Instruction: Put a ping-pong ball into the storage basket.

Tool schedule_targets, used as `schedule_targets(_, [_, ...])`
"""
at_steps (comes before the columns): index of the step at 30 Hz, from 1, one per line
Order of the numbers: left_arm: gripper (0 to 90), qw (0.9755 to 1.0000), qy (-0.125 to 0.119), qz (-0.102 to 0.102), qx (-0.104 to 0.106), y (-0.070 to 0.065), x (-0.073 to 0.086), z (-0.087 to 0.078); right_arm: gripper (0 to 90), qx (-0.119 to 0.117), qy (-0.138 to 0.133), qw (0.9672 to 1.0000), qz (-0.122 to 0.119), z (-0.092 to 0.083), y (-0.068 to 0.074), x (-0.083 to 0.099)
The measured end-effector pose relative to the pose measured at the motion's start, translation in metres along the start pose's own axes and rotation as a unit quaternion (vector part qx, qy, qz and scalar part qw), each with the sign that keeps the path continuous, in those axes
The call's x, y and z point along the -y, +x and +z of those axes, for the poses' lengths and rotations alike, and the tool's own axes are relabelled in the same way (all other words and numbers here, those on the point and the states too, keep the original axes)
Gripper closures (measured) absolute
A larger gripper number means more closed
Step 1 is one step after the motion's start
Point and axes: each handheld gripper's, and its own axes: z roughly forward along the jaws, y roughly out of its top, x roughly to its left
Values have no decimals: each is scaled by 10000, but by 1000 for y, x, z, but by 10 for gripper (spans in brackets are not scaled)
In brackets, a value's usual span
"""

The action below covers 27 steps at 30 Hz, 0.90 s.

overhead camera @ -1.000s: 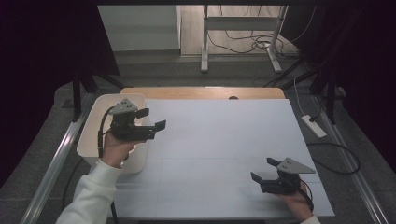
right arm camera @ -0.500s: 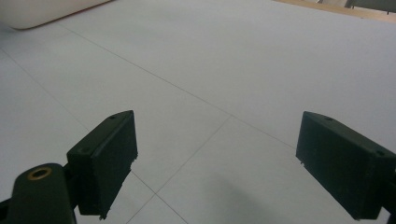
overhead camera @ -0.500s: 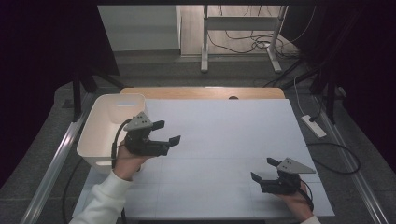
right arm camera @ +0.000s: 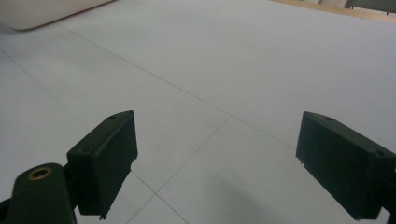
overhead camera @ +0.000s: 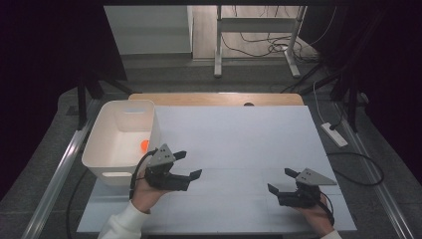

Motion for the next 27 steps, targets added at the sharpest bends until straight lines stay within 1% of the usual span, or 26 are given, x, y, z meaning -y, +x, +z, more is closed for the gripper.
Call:
schedule_targets(5, [193, 10000, 32, 61, -40, -3, 19, 1, 125, 3, 3, 10000, -2, 0, 0, 0])
schedule_targets(7, [193, 10000, 55, 43, -57, -3, 27, 1, 125, 4, -1, 10000, -1, 0, 0, 0])
schedule_targets(10, [195, 9999, 17, -98, -90, 2, 43, -2, 125, 4, 0, 10000, 3, 0, 0, 0])
schedule_targets(11, [197, 9999, 17, -98, -90, 2, 43, -2, 125, 6, 0, 10000, 5, 0, 0, 0])
schedule_targets(12, [196, 9999, 3, -122, -90, 3, 50, -3, 125, 5, 3, 10000, 4, 0, 1, 0])
schedule_targets(14, [196, 9998, 14, -138, -112, 6, 57, -4, 125, 3, 10, 10000, 11, 0, 1, 0])
schedule_targets(15, [196, 9998, 14, -138, -112, 6, 57, -4, 125, 7, 10, 10000, 7, 1, 1, 0])
schedule_targets(16, [196, 9998, 33, -165, -118, 8, 62, -6, 125, 7, 10, 10000, 7, 1, 1, 0])
schedule_targets(17, [196, 9996, 53, -227, -139, 11, 70, -8, 125, 6, 19, 10000, 13, 1, 1, 0])
schedule_targets(18, [196, 9996, 53, -227, -139, 11, 70, -8, 125, 6, 19, 10000, 13, 1, 1, 0])
schedule_targets(19, [196, 9995, 63, -256, -174, 13, 75, -9, 125, 2, 33, 10000, 16, 1, 1, 0])
schedule_targets(21, [196, 9994, 75, -271, -213, 16, 80, -12, 125, 13, 52, 10000, 7, 2, 2, 1])
schedule_targets(27, [197, 9990, 56, -379, -251, 20, 87, -16, 125, 2, 69, 10000, -6, 2, 2, 1])
